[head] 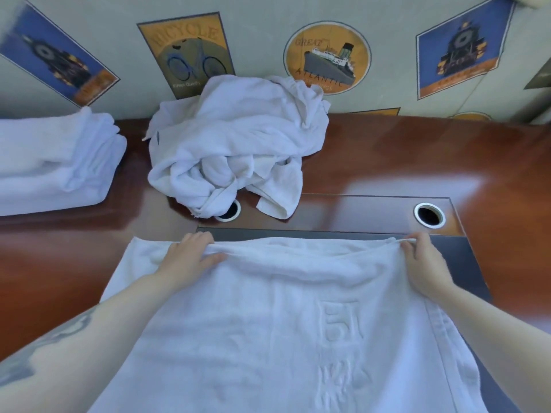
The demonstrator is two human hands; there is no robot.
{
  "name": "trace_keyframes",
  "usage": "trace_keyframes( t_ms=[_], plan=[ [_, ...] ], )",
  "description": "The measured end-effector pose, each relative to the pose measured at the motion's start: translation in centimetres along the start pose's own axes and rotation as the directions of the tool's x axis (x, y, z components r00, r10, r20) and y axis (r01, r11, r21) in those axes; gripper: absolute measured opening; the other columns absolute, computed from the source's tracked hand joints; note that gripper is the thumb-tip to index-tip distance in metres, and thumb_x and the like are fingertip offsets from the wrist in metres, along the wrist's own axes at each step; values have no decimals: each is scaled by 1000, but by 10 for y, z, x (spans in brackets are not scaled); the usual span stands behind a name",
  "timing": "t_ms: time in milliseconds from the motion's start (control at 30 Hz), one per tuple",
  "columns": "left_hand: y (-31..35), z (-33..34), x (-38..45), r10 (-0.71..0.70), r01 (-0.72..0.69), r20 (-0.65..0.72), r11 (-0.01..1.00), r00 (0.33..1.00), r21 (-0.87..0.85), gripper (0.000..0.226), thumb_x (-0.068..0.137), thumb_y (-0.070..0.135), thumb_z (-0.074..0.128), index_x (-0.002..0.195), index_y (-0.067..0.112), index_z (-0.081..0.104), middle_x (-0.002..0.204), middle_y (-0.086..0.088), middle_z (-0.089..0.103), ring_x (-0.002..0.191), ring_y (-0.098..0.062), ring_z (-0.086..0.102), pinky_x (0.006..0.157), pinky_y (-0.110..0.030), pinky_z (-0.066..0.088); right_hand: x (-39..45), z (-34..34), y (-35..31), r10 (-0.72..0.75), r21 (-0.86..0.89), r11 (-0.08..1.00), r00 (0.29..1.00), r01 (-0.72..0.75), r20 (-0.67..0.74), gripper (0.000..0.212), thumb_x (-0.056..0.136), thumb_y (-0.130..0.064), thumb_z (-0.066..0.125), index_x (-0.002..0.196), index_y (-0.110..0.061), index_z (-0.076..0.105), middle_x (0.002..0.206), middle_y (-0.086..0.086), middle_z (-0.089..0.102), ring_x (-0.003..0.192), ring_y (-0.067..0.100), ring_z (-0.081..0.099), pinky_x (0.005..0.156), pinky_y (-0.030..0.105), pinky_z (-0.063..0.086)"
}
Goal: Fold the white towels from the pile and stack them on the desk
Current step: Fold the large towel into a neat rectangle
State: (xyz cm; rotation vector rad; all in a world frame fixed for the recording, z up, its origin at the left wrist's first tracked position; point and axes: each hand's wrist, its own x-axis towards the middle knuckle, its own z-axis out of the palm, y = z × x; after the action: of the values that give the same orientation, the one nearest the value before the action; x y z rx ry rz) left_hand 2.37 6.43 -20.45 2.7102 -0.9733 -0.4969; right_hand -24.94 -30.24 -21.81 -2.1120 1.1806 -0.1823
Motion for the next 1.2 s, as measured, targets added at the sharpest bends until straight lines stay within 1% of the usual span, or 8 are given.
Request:
trace_keyframes(
  t_ms=[133, 267, 433, 567, 767, 900, 1033, 1200],
  plan=[
    [9, 1, 12, 96, -94, 46, 995, 994, -33, 27, 90, 57, 55, 102, 33, 52, 110, 15, 48, 109, -10, 40, 95, -36, 29, 2, -10, -6, 96, 85, 991, 990, -105, 104, 21, 84, -38, 71, 96, -27, 57, 88, -7, 61, 80, 16, 60, 60, 30, 44],
    [30, 8, 22, 188, -170, 94, 970, 978, -174, 24, 87, 50, 65, 87, 32, 49, 112, 14, 51, 110, -9, 39, 92, -30, 20, 11, -26, -5, 168, 376, 880, 930, -290, 327, 18, 73, -15, 83, 90, -16, 75, 87, 8, 76, 75, 20, 73, 60, 30, 57],
    [38, 9, 33, 206, -165, 182, 962, 961, -219, 26, 90, 49, 62, 90, 25, 52, 103, 11, 52, 103, -10, 45, 94, -34, 28, 10, -18, 2, 191, 577, 764, 956, -288, 223, 12, 82, -15, 77, 92, -22, 74, 94, 8, 75, 77, 18, 71, 67, 32, 55],
    [40, 6, 40, 239, -201, 242, 964, 940, -172, 25, 93, 49, 57, 85, 28, 46, 91, 10, 47, 91, -7, 44, 97, -36, 30, 11, -7, 1, 39, 131, 990, 996, -49, 82, 9, 92, -25, 63, 88, -33, 60, 92, -6, 64, 82, 15, 58, 62, 30, 41],
    [58, 6, 50, 249, -158, 329, 947, 911, -280, 19, 88, 56, 58, 88, 39, 49, 90, 16, 55, 84, -3, 50, 78, -26, 35, 26, -22, -9, 50, -95, 995, 967, -27, 251, 23, 79, -35, 75, 92, -34, 56, 88, -1, 61, 78, 12, 57, 56, 27, 41],
    [71, 9, 56, 258, -180, 371, 956, 892, -233, 22, 88, 61, 54, 89, 39, 50, 79, 21, 54, 81, -2, 48, 83, -25, 31, 38, -23, -20, 38, -303, 949, 918, 91, 395, 35, 68, -44, 82, 94, -30, 63, 88, -1, 65, 78, 11, 61, 61, 28, 48],
    [95, 15, 60, 326, -281, 425, 945, 844, -167, 27, 90, 63, 52, 96, 36, 54, 94, 19, 57, 91, -1, 50, 96, -31, 31, 45, -21, -43, 138, -466, 875, 855, 131, 499, 35, 59, -39, 83, 88, -33, 63, 88, -4, 67, 78, 13, 63, 67, 31, 53],
    [120, 21, 63, 319, -239, 503, 946, 804, -217, 33, 86, 64, 58, 91, 31, 54, 87, 11, 56, 80, -10, 49, 73, -26, 38, 47, -19, -83, 312, -681, 661, 709, 316, 632, 63, 58, -35, 84, 113, -31, 54, 108, -8, 52, 88, 17, 60, 75, 31, 54]
  ],
)
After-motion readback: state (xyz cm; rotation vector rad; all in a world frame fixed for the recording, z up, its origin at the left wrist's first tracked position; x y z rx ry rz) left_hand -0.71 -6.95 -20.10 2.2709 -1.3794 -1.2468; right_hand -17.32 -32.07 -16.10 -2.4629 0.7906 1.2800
